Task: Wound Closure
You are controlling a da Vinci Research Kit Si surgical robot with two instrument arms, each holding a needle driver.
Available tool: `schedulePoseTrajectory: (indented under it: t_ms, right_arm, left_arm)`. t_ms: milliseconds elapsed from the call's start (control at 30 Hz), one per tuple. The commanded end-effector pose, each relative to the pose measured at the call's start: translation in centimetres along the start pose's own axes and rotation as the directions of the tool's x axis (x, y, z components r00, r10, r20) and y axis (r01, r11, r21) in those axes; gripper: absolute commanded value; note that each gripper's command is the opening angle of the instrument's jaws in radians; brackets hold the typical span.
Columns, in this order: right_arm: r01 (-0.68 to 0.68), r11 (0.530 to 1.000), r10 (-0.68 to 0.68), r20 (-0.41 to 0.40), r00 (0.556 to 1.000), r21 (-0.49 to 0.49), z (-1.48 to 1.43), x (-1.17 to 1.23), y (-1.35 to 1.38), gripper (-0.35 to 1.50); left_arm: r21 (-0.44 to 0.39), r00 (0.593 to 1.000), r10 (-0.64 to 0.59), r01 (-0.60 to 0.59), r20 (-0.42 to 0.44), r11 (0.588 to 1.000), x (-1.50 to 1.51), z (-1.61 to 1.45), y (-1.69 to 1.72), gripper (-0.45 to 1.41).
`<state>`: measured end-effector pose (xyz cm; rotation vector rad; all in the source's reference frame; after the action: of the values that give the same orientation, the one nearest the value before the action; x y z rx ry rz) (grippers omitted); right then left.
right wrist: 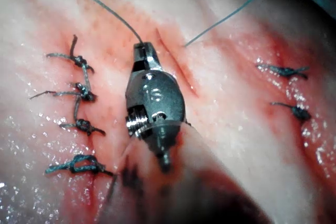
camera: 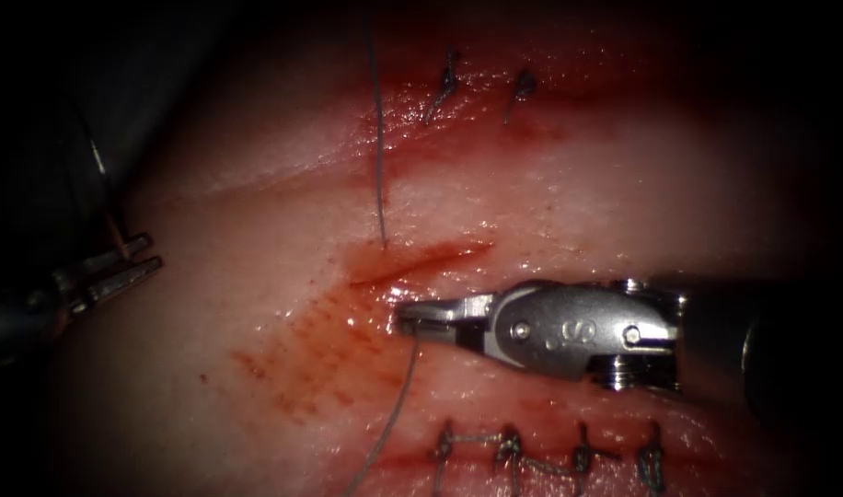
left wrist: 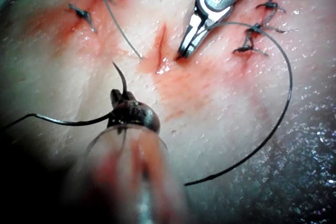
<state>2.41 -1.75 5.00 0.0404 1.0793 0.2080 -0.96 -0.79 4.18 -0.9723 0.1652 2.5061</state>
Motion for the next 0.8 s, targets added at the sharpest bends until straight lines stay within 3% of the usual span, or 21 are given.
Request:
schedulePoseTrajectory:
  t_ms: [33,533,800]
  right_arm:
    - [0.004,1.0,-0.004,-0.004,1.0,0.017,0.04,0.07,-0.17,-0.35]
    - [0.062,0.992,-0.063,0.012,0.998,0.106,-0.12,0.54,-0.86,-0.35]
    - [0.065,0.991,-0.067,0.012,0.998,0.121,-0.15,0.64,-0.97,-0.35]
  left_arm:
    - [-0.001,1.0,0.0,0.0,-0.002,1.0,0.0,0.09,0.03,-0.45]
    - [-0.006,1.0,0.013,-0.013,0.007,1.0,-0.02,0.14,0.06,-0.45]
    - [-0.01,1.0,0.014,-0.014,0.006,1.0,-0.01,0.15,0.07,-0.45]
